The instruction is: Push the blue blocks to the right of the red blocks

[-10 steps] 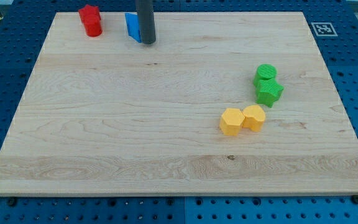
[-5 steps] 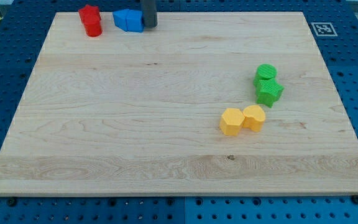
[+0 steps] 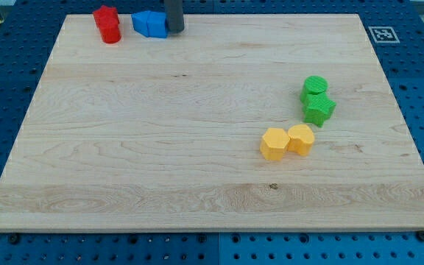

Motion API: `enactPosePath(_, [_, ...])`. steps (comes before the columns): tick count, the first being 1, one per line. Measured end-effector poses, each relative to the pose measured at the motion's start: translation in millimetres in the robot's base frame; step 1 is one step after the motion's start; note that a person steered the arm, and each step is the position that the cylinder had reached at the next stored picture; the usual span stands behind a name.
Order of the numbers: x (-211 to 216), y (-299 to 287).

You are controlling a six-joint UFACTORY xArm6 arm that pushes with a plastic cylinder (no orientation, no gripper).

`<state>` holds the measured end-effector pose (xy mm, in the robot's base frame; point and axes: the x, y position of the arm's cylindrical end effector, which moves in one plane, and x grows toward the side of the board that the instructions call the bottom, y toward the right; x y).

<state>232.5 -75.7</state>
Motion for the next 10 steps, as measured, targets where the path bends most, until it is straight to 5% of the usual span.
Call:
enactPosePath(7, [37,-91])
enactPosePath(8, [57,-90])
enactPosePath(10, [173,-60])
